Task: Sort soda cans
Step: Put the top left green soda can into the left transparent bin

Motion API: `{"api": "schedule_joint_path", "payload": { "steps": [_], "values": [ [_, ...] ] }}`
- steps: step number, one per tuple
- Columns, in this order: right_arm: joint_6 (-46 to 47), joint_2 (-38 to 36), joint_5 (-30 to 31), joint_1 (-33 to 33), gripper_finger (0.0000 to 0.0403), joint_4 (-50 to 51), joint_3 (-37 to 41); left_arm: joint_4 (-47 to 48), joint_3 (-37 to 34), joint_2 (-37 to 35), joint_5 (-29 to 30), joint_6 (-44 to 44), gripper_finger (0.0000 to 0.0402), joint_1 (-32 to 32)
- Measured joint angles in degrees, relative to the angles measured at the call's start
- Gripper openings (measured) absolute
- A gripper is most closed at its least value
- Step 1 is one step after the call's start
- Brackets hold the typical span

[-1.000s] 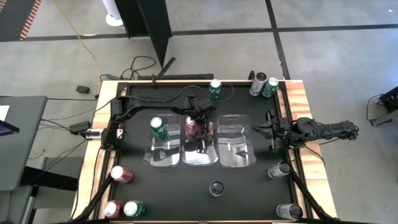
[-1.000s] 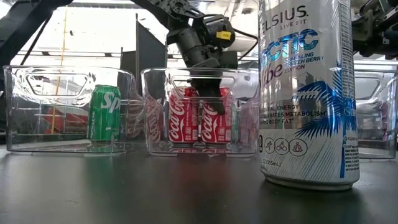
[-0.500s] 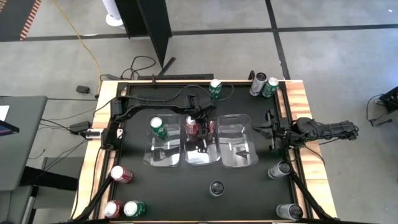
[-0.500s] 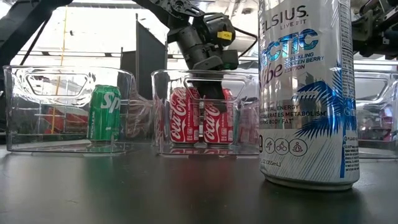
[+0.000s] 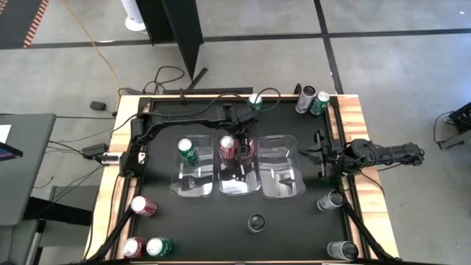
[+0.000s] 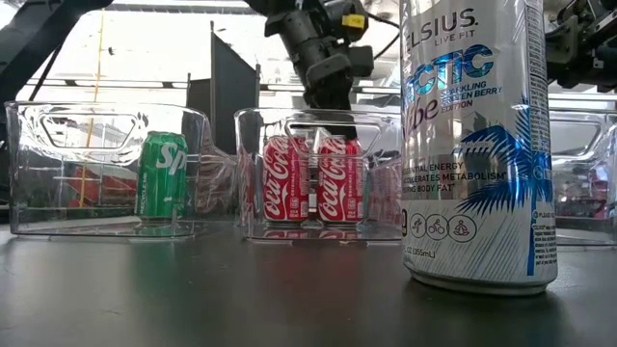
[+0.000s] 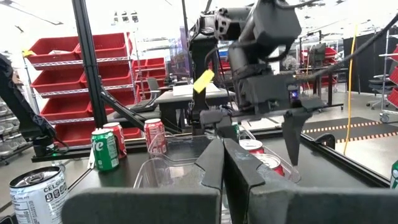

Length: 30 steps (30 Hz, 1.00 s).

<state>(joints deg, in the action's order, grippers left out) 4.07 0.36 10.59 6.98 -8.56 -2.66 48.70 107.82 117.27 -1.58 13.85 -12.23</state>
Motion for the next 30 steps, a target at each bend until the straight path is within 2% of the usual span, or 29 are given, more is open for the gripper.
{"api": "schedule_joint_path", "payload": {
  "steps": [8, 12, 15, 21, 26, 30],
  "values": [
    [0.0, 0.0, 0.0, 0.0, 0.0029, 0.0, 0.0, 7.3, 6.6, 0.0, 2.7, 0.5, 0.0355, 0.0],
    [0.0, 0.0, 0.0, 0.0, 0.0029, 0.0, 0.0, 7.7, 9.7, -0.1, 9.6, 3.0, 0.0355, -0.1],
    [0.0, 0.0, 0.0, 0.0, 0.0029, 0.0, 0.0, 3.7, 10.0, -0.1, 12.1, 5.8, 0.0355, -1.4],
    [0.0, 0.0, 0.0, 0.0, 0.0029, 0.0, 0.0, -4.7, 10.0, 0.0, 11.9, 2.9, 0.0355, -7.7],
    [0.0, 0.0, 0.0, 0.0, 0.0029, -0.4, 0.0, -9.9, 10.0, 0.0, 4.5, -3.9, 0.0365, -14.4],
    [0.0, 0.0, 0.0, 0.0, 0.0029, -0.7, 0.0, -13.4, 10.0, 1.5, 2.3, -7.8, 0.0376, -17.5]
  ]
}}
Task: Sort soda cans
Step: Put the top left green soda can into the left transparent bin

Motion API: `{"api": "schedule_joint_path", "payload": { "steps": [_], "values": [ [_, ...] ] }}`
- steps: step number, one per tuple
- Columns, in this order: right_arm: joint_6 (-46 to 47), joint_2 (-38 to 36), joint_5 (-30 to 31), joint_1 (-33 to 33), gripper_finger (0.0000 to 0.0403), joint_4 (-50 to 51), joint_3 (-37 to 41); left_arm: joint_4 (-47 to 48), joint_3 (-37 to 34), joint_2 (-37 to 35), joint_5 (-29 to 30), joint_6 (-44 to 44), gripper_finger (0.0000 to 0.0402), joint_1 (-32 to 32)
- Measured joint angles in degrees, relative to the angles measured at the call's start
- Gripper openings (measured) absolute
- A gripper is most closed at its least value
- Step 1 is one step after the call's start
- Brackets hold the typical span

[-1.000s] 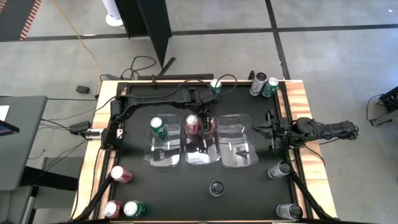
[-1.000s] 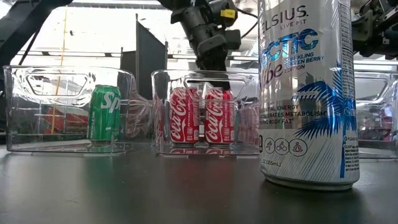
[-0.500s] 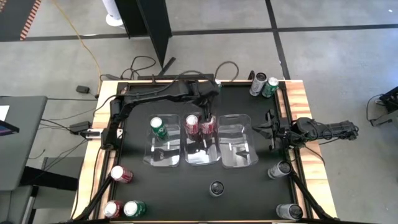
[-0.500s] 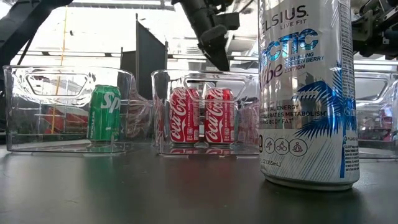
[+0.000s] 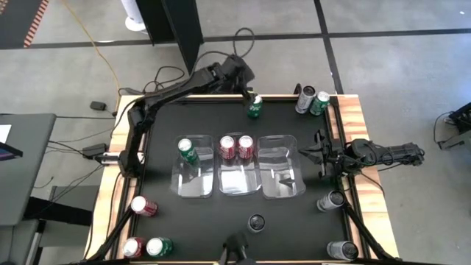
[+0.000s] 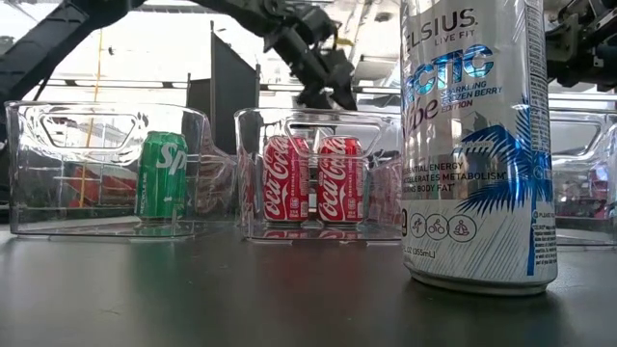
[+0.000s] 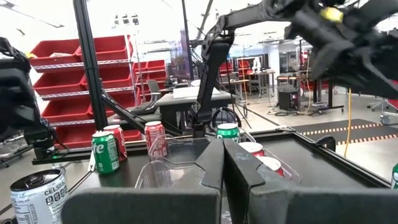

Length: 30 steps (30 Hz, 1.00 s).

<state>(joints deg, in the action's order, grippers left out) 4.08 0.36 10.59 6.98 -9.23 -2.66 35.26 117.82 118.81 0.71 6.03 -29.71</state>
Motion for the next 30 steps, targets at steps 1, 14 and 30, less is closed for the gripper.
{"api": "schedule_joint_path", "payload": {
  "steps": [1, 14, 30],
  "values": [
    [0.0, 0.0, 0.0, 0.0, 0.0029, 0.0, 0.0, -1.0, 0.0, 0.6, -1.0, -0.9, 0.0377, -0.5],
    [-1.4, 0.0, 0.0, -0.1, 0.0029, -0.9, 0.0, -5.9, 2.4, 7.1, -5.2, -4.1, 0.0377, -2.5],
    [-1.6, 0.0, 0.0, -0.1, 0.0029, -1.5, 0.0, 8.3, 15.1, 16.4, -5.2, -3.2, 0.0377, -3.3]
  ]
}}
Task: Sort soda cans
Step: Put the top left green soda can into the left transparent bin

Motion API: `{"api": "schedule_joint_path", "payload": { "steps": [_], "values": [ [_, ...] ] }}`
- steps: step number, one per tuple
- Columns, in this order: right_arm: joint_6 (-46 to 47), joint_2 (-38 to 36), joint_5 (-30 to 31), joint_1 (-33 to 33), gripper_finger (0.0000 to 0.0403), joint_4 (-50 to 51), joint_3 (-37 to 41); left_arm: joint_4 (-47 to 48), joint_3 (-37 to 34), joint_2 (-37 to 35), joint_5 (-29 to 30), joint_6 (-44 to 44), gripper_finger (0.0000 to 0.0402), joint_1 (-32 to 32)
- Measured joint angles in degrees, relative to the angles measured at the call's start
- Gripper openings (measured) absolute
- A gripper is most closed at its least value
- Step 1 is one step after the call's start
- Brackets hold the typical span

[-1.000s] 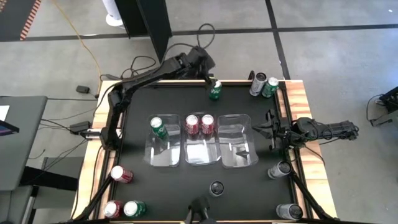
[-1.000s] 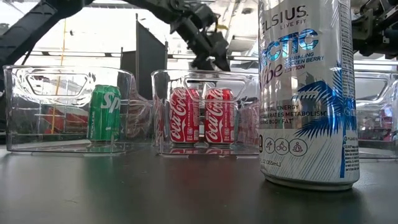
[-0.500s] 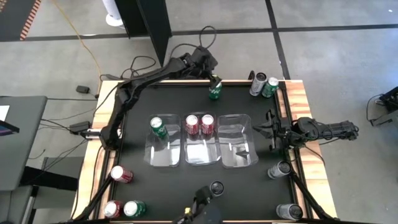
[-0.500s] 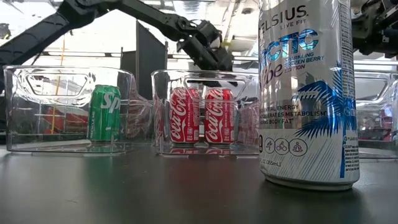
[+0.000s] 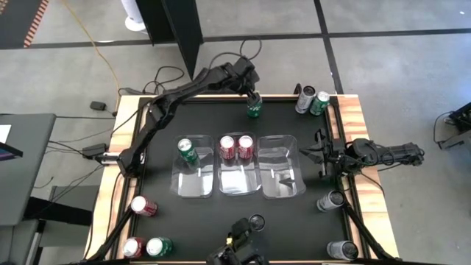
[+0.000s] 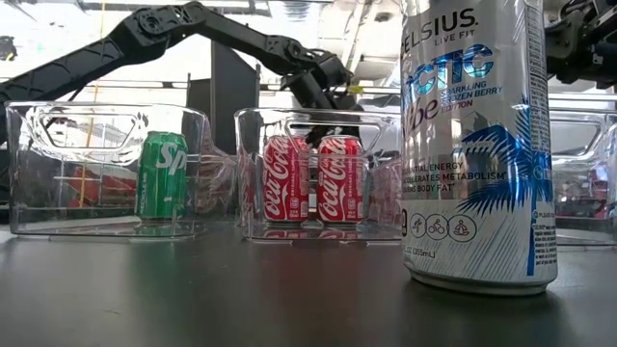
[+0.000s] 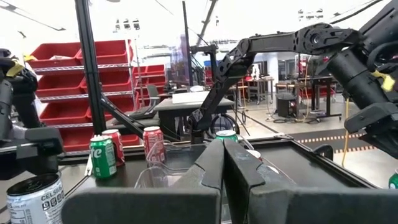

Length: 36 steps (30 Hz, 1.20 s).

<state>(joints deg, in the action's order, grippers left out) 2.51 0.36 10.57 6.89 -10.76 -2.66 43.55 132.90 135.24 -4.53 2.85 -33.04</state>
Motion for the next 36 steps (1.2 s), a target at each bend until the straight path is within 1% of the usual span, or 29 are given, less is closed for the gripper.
{"api": "schedule_joint_path", "payload": {
  "steps": [11, 14, 31, 36],
  "values": [
    [0.0, 0.0, 0.0, 0.0, 0.0029, 0.0, 0.0, -0.1, 0.2, -0.1, -1.5, 0.1, 0.0378, 0.3],
    [0.0, 0.0, 0.0, 0.0, 0.0029, 0.0, 0.0, -0.1, 0.2, -0.1, -2.7, -0.3, 0.0377, 0.3],
    [0.1, 0.0, 0.0, 0.0, 0.0029, -0.1, 0.0, 0.8, 0.1, -0.1, -2.7, -1.2, 0.0377, 0.3],
    [0.1, 0.0, 0.0, 0.0, 0.0029, -0.4, 0.0, 0.9, -0.1, 1.2, -2.4, -1.6, 0.0377, 0.7]
  ]
}}
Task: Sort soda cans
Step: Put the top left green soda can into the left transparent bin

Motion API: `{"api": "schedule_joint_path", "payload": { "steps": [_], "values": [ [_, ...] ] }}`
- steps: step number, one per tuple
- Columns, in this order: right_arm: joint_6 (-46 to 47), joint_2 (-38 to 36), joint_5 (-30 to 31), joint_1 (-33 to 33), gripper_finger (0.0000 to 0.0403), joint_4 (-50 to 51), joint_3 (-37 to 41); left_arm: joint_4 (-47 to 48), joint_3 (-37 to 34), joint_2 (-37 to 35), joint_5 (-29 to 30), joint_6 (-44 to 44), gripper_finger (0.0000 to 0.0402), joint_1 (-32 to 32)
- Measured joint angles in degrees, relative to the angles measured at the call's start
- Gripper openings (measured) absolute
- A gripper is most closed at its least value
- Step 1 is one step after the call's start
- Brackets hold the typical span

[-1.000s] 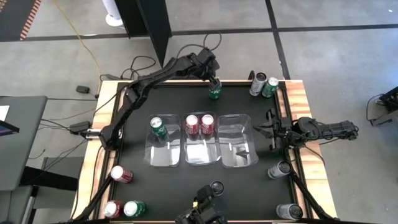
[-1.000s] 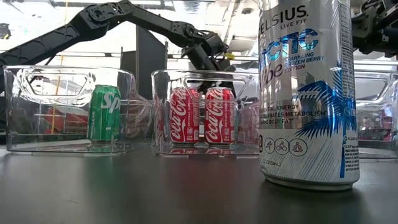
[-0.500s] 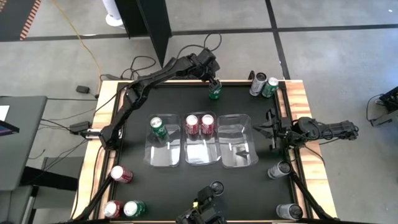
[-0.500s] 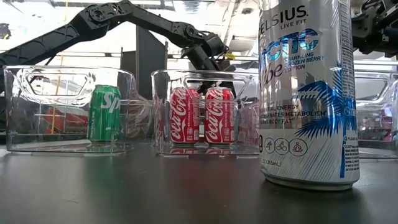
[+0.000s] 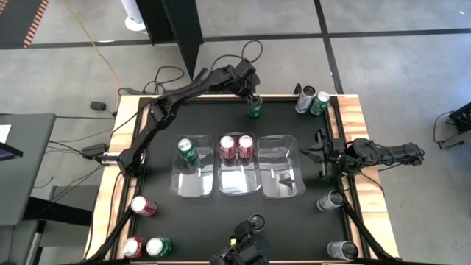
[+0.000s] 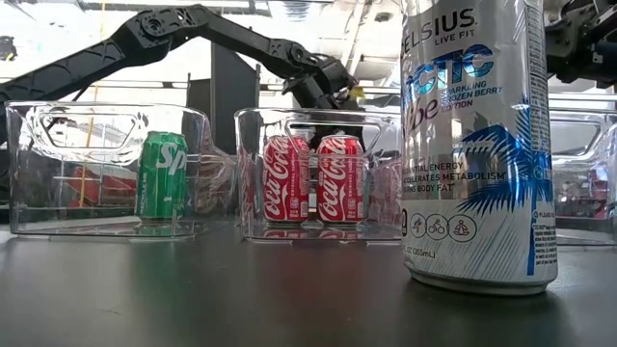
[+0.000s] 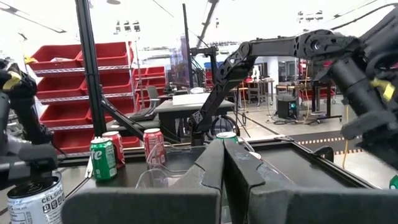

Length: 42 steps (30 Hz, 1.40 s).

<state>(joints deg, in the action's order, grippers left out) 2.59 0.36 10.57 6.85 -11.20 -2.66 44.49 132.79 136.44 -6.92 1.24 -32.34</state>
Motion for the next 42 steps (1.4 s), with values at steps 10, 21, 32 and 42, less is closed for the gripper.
{"api": "schedule_joint_path", "payload": {
  "steps": [10, 21, 32, 42],
  "values": [
    [0.0, 0.0, 0.0, 0.5, 0.0029, -0.1, 0.0, -0.4, 0.1, 1.2, 1.3, -0.4, 0.0377, 0.0],
    [0.0, 0.0, 0.0, 0.6, 0.0029, 0.0, 0.0, -0.9, 0.0, 3.7, 1.0, -1.6, 0.0377, 0.1],
    [0.0, 0.0, 0.0, 0.6, 0.0029, 0.2, 0.0, -2.7, 0.1, 4.4, 1.2, -1.9, 0.0374, 0.2],
    [0.0, 0.0, 0.0, 0.6, 0.0029, 0.2, 0.0, -3.7, 0.1, 4.4, 1.0, -2.2, 0.0315, 0.2]
  ]
}}
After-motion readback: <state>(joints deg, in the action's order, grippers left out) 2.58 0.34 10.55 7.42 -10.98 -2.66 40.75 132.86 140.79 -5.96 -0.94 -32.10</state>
